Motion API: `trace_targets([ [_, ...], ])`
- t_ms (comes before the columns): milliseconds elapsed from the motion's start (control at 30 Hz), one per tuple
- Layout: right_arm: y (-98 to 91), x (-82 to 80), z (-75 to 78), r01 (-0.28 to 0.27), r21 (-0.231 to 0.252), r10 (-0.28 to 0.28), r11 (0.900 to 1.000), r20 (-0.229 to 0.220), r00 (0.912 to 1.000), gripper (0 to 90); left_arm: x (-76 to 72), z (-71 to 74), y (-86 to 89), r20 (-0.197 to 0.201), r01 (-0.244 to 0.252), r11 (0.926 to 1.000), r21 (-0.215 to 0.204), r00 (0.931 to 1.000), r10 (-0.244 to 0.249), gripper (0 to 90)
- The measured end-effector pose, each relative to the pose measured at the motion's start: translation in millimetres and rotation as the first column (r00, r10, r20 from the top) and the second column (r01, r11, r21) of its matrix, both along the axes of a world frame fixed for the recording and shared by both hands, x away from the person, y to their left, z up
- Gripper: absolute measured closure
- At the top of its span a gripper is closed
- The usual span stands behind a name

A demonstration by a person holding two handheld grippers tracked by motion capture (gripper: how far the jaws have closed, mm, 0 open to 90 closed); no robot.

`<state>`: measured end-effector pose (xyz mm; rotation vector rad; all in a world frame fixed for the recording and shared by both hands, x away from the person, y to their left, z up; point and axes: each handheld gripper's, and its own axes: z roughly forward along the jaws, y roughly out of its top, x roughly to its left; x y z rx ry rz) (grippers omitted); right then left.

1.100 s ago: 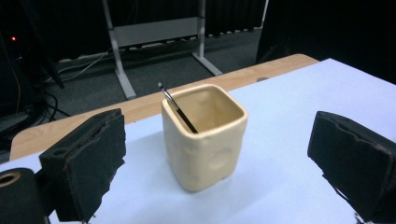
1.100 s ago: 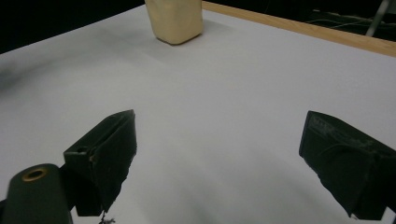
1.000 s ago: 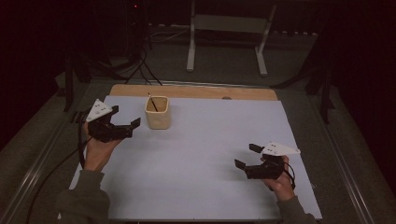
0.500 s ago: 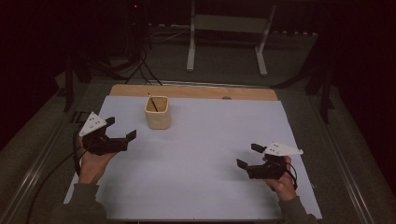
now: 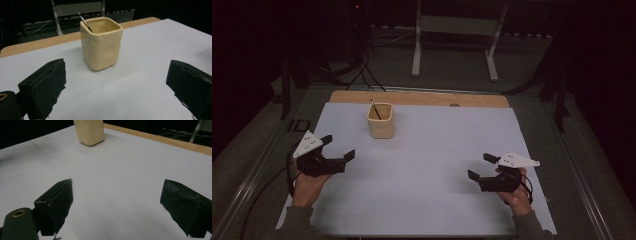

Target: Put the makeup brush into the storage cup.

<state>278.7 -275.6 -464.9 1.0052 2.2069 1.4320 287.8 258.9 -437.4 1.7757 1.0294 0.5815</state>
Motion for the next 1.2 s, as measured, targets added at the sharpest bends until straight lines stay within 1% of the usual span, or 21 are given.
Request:
trace_targets([
  [67,-0.9,-0.4,0.3,0.001,-0.001,-0.001,1.0000,0.002,1.0000,11.1,-3.3,-2.3,1.6,-0.002,0.004,1.0000,0.001,1.0000,-0.004,3.6],
  [133,-1.9,-0.9,0.5,0.002,-0.002,-0.002,1.0000,0.006,1.0000,11.1,-6.4,-4.5,3.0,-0.001,-0.002,0.9999,0.011,1.0000,0.002,3.5],
  [333,-6.4,-1.9,1.0,0.011,-0.003,-0.011,0.9999,0.014,0.9998,11.1,-12.8,-10.6,6.6,-0.011,0.002,1.0000,0.010,0.9999,-0.002,3.4],
  [500,-11.2,-3.4,1.5,0.020,0.004,-0.020,0.9998,0.020,0.9996,11.1,-18.4,-13.1,6.6,-0.010,0.008,0.9999,0.012,0.9999,-0.008,3.2],
  [733,-18.1,-6.2,0.9,0.029,0.011,-0.029,0.9995,0.028,0.9992,11.1,-22.9,-14.7,9.9,-0.001,-0.001,0.9999,0.013,1.0000,0.001,3.1],
  [867,-21.2,-7.6,0.7,0.030,0.015,-0.031,0.9994,0.032,0.9990,11.1,-24.5,-15.8,10.7,0.001,-0.005,0.9998,0.021,1.0000,0.005,3.1],
  [900,-23.9,-9.0,0.9,0.031,0.017,-0.032,0.9994,0.037,0.9988,11.1,-27.1,-18.6,13.3,-0.001,-0.011,0.9997,0.023,0.9999,0.011,3.0],
  [1067,-28.4,-11.6,1.3,0.036,0.020,-0.037,0.9991,0.047,0.9982,11.1,-33.3,-21.2,14.4,0.012,-0.021,0.9996,0.020,0.9997,0.021,2.9],
  [1133,-29.8,-12.6,1.4,0.038,0.023,-0.039,0.9990,0.050,0.9980,11.1,-36.4,-22.2,13.9,0.015,-0.022,0.9992,0.033,0.9997,0.022,2.9],
  [1200,-30.4,-12.9,1.3,0.038,0.021,-0.039,0.9990,0.054,0.9978,11.1,-38.3,-22.9,13.8,0.016,-0.022,0.9991,0.036,0.9996,0.021,2.9],
])
